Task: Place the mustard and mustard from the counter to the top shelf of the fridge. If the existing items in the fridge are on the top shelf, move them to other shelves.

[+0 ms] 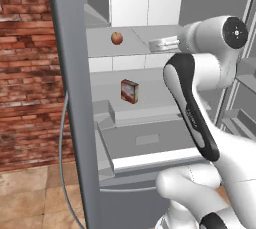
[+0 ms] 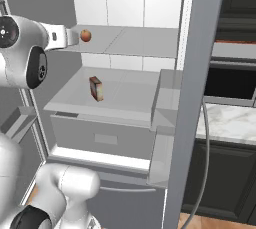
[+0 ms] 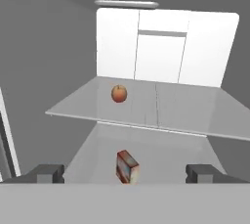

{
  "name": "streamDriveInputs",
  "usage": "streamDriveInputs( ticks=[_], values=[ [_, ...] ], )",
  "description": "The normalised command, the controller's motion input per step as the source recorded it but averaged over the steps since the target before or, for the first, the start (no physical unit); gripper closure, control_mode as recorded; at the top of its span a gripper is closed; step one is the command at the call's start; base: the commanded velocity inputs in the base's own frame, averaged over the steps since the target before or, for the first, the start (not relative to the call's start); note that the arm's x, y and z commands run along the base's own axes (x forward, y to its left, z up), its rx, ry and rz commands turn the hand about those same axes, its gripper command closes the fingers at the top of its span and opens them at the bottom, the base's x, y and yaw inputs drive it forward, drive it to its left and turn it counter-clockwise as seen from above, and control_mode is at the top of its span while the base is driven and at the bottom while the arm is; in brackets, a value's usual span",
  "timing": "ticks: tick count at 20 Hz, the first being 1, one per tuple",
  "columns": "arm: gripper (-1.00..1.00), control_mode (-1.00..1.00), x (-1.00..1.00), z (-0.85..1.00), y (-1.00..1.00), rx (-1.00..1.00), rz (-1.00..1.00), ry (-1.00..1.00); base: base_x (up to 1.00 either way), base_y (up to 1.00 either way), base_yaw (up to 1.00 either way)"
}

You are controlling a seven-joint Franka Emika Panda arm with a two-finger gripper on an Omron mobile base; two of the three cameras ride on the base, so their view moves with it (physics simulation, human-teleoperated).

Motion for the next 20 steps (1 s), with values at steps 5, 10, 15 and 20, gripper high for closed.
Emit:
streamDriveInputs(
  ticks=[5, 10, 15, 20],
  values=[
    [-1.0, -1.0, 0.41, 0.02, 0.2, -0.07, 0.0, 0.12, 0.0, 0.0, 0.0],
    [-1.0, -1.0, 0.2, -0.03, 0.01, -0.05, 0.0, 0.15, 0.0, 0.0, 0.0],
    [-1.0, -1.0, 0.33, -0.2, 0.0, -0.03, 0.0, 0.09, 0.0, 0.0, 0.0],
    [-1.0, -1.0, 0.46, -0.25, 0.06, 0.0, 0.0, 0.01, 0.0, 0.0, 0.0]
  ],
)
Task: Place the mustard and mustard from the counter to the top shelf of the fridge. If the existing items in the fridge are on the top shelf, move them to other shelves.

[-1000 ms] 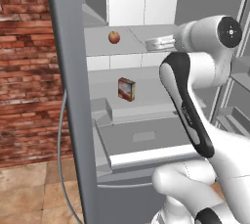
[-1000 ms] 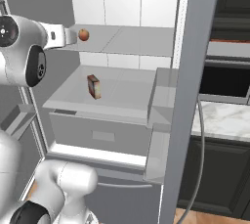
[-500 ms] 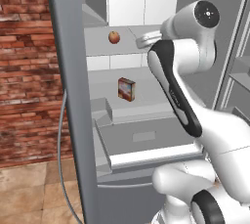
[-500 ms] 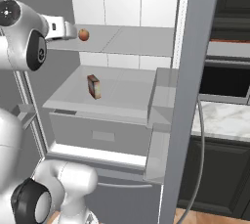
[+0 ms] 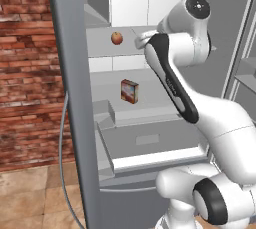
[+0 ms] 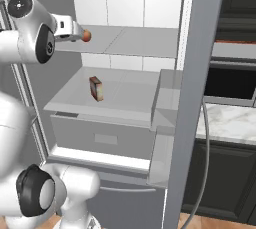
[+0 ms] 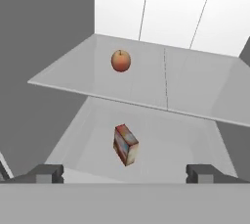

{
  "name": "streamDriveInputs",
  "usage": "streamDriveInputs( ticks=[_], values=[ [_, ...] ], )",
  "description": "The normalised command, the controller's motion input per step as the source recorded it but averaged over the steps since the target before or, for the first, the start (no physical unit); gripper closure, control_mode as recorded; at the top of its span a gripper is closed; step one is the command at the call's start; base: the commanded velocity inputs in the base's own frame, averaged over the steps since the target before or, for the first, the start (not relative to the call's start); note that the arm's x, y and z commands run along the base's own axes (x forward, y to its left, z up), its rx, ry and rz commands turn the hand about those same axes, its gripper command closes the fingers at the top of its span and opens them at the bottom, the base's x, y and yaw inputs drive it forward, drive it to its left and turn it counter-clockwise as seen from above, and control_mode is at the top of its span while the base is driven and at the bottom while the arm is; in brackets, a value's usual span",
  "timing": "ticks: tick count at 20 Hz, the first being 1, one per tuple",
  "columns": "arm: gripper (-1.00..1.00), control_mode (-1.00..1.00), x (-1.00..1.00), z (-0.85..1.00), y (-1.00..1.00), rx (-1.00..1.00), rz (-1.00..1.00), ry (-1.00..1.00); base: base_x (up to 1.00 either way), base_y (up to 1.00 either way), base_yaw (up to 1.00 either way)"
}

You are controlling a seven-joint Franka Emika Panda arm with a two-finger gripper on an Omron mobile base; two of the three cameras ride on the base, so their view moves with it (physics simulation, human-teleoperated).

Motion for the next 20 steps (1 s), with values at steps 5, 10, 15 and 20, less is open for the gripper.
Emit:
streamDriveInputs(
  ticks=[5, 10, 15, 20],
  values=[
    [-1.0, -1.0, 0.56, -0.09, 0.02, 0.0, 0.0, 0.03, 0.0, 0.0, 0.0],
    [-1.0, -1.0, 0.53, 0.0, 0.17, 0.0, -0.02, 0.07, 0.0, 0.0, 0.0],
    [-1.0, -1.0, 0.47, -0.01, 0.39, 0.0, -0.07, 0.15, 0.0, 0.0, 0.0],
    [-1.0, -1.0, 0.31, -0.15, 0.3, 0.0, -0.06, 0.14, 0.0, 0.0, 0.0]
  ],
)
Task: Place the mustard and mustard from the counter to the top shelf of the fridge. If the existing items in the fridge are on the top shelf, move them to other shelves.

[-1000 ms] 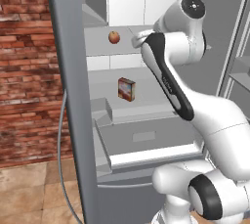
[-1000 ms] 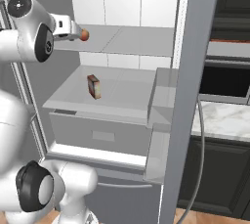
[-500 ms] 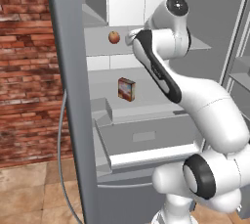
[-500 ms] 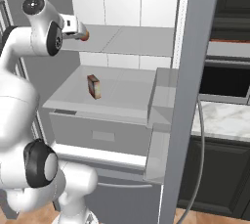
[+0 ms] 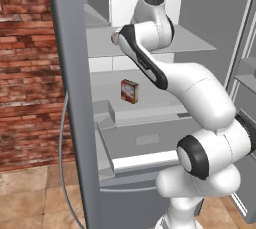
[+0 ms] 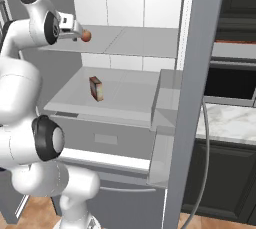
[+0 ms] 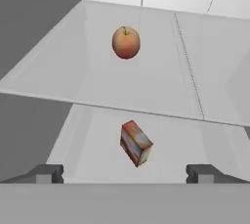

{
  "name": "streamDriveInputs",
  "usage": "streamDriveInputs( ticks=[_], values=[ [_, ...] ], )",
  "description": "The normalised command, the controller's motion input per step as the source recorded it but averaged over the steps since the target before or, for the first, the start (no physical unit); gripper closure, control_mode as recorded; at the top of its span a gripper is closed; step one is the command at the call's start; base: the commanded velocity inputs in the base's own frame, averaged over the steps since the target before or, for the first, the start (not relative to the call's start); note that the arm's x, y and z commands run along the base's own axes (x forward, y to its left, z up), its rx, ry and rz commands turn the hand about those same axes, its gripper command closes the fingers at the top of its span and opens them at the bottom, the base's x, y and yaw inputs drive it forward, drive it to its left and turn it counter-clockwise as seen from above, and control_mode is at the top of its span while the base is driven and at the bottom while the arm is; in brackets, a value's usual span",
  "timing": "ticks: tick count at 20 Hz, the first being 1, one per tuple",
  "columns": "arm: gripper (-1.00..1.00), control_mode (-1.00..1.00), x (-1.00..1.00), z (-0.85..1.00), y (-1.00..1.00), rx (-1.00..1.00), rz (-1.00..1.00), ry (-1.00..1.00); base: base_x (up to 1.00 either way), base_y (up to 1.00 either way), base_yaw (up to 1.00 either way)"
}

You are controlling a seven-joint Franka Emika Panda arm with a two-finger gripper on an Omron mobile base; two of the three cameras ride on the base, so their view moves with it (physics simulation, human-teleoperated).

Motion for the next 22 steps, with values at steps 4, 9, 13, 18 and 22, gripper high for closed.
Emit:
streamDriveInputs(
  ticks=[4, 9, 13, 18, 22],
  values=[
    [-1.0, -1.0, 0.39, -0.25, 0.05, 0.01, -0.04, 0.12, 0.0, 0.0, 0.0],
    [-1.0, -1.0, 0.41, -0.28, -0.01, 0.02, 0.0, 0.06, 0.0, 0.0, 0.0],
    [-1.0, -1.0, 0.06, -0.03, 0.0, 0.0, 0.0, 0.02, 0.0, 0.0, 0.0],
    [-1.0, -1.0, 0.17, -0.12, 0.0, 0.0, 0.0, 0.0, 0.0, 0.0, 0.0],
    [-1.0, -1.0, 0.21, -0.23, -0.01, 0.0, 0.0, 0.0, 0.0, 0.0, 0.0]
  ],
)
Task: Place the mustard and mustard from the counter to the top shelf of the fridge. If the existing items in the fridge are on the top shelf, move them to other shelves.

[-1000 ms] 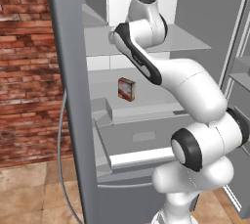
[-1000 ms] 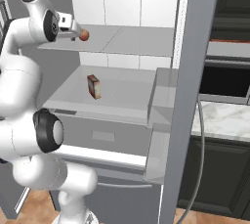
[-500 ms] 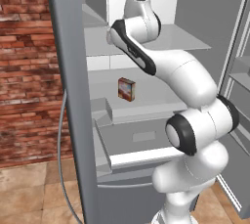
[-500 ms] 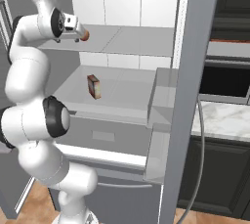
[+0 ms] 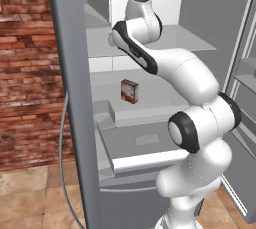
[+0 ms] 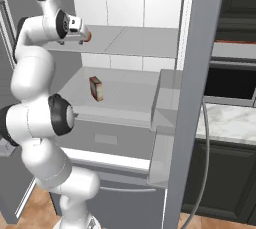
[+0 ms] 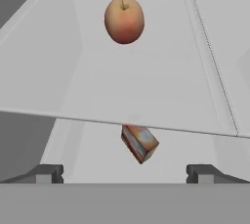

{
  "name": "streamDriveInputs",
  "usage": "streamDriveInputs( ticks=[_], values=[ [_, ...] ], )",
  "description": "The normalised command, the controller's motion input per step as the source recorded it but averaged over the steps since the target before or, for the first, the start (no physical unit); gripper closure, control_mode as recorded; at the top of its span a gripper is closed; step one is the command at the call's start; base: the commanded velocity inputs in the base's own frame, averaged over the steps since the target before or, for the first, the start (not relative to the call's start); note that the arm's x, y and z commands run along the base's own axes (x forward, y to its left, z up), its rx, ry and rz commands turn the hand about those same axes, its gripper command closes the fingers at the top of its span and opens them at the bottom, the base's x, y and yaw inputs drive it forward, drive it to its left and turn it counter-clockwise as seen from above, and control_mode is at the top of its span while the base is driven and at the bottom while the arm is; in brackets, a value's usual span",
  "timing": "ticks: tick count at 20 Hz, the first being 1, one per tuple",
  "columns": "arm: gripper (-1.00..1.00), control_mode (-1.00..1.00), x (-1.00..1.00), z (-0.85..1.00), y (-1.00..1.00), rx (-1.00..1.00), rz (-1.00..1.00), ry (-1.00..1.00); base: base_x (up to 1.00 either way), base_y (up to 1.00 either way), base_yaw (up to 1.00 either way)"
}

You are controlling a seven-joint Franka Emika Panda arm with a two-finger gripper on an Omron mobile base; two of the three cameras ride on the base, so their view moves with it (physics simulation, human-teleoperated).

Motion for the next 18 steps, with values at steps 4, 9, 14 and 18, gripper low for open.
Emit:
streamDriveInputs(
  ticks=[4, 9, 14, 18],
  values=[
    [-1.0, -1.0, 0.27, -0.38, -0.04, 0.09, 0.0, 0.0, 0.0, 0.0, 0.0],
    [-1.0, -1.0, 0.2, -0.04, 0.0, 0.03, 0.0, 0.0, 0.0, 0.0, 0.0],
    [-1.0, -1.0, 0.26, 0.0, 0.0, 0.0, 0.0, 0.0, 0.0, 0.0, 0.0],
    [-1.0, -1.0, 0.3, 0.0, 0.0, 0.0, 0.0, 0.0, 0.0, 0.0, 0.0]
  ],
)
